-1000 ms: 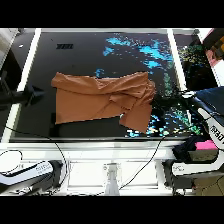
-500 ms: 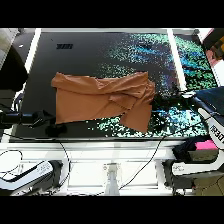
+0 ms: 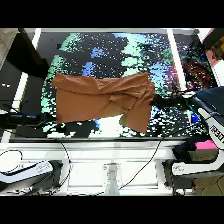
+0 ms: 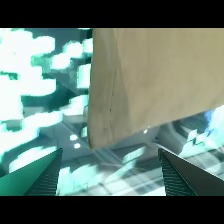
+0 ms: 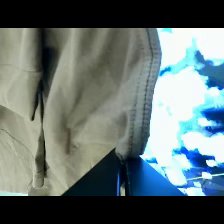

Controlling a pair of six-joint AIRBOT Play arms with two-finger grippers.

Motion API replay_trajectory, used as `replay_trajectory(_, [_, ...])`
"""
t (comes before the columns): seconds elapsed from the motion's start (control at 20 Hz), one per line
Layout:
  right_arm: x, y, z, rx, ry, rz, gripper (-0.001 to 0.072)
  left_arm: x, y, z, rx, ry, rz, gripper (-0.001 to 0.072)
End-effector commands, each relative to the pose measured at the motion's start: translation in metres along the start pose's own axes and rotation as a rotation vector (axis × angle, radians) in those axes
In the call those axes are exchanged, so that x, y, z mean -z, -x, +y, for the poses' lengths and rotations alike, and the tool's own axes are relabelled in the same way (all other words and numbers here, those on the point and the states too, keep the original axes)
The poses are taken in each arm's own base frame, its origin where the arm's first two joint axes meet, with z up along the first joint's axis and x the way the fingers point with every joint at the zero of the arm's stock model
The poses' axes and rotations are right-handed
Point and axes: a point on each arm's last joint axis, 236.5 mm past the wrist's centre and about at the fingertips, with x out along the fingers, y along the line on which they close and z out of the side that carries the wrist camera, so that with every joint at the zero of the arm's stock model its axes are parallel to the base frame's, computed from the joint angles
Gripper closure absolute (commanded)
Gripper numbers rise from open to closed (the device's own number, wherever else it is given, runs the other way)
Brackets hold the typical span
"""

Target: Fold the clothes and pants, and hang the long-sleeved shirts on hangers.

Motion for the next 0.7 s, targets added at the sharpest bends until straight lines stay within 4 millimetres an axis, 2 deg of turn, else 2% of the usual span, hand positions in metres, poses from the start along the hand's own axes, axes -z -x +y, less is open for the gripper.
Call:
replay_trajectory(0.0, [0.002, 0.000, 0.001, -0.003, 0.001, 0.006, 0.0699, -0.007, -0.017, 0.006, 0.026, 0.008, -0.007, 0.0009])
replay_trajectory(0.2, [0.002, 0.000, 0.001, -0.004, 0.001, 0.010, 0.0699, -0.010, -0.029, 0.015, 0.006, 0.019, -0.007, 0.0010])
replay_trajectory(0.25, [0.003, 0.000, 0.002, -0.005, 0.001, 0.012, 0.0699, -0.010, -0.030, 0.014, 0.008, 0.017, -0.002, 0.0036])
replay_trajectory(0.35, [0.003, 0.000, 0.002, -0.005, 0.001, 0.013, 0.0699, -0.008, -0.035, 0.008, 0.010, -0.005, 0.017, 0.0254])
replay_trajectory(0.6, [0.005, 0.000, 0.002, -0.008, 0.001, 0.019, 0.0699, -0.001, -0.056, -0.014, 0.023, -0.160, 0.089, 0.0260])
replay_trajectory(0.65, [0.005, 0.000, 0.003, -0.008, 0.001, 0.020, 0.0699, 0.000, -0.058, -0.017, 0.023, -0.181, 0.096, 0.0280])
